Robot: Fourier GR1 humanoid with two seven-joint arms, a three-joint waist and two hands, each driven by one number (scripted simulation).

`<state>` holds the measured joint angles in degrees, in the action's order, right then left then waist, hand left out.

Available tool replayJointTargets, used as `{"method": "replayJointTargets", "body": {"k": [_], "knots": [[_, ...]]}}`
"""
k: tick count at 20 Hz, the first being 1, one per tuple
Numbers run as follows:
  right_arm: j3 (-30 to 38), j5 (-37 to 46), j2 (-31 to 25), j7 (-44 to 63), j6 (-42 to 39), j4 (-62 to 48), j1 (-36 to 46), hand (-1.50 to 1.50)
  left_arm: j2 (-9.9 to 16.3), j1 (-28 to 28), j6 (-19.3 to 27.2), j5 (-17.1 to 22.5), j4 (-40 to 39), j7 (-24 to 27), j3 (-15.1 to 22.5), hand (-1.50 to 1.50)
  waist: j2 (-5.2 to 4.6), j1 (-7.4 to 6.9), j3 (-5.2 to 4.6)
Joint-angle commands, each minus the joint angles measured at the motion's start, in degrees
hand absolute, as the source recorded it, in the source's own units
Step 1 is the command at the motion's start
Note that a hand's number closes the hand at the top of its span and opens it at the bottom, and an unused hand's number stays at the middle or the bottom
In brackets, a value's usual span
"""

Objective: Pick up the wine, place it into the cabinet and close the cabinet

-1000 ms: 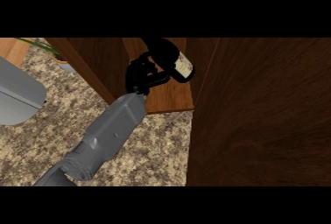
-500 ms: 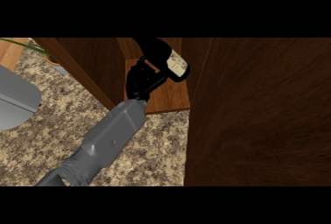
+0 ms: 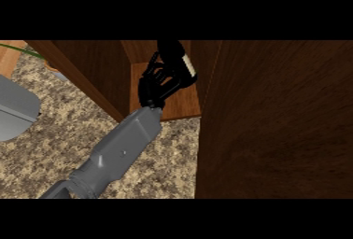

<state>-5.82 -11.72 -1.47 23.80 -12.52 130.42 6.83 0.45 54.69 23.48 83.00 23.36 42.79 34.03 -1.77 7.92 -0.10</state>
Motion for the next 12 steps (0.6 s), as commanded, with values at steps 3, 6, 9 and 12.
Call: {"method": "replayJointTargets", "body": {"k": [3,6,9,12], "knots": [[2.3,-1.8,-1.6,-0.8,-1.4,1.4,-1.0,-1.5,-0.4,1.0,0.5,4.4,-0.1,2.8,0.9,-1.5,-0.07,0.36,0.03],[0.6,1.2,0.1,-2.1,-0.3,-2.7,0.1,-1.5,-0.4,2.5,1.4,4.4,-2.1,1.5,3.1,-1.5,-0.15,-0.99,0.03],[1.1,0.2,-0.4,-1.1,-0.3,-1.6,1.4,-1.5,-0.4,2.0,2.7,5.6,-1.6,2.7,4.8,-1.5,-0.17,-0.52,0.01],[0.5,-0.1,-0.6,0.5,-0.1,0.3,1.2,-1.5,-0.4,3.3,6.1,4.6,-2.7,3.0,7.5,-1.5,-0.11,0.17,0.01]]}}
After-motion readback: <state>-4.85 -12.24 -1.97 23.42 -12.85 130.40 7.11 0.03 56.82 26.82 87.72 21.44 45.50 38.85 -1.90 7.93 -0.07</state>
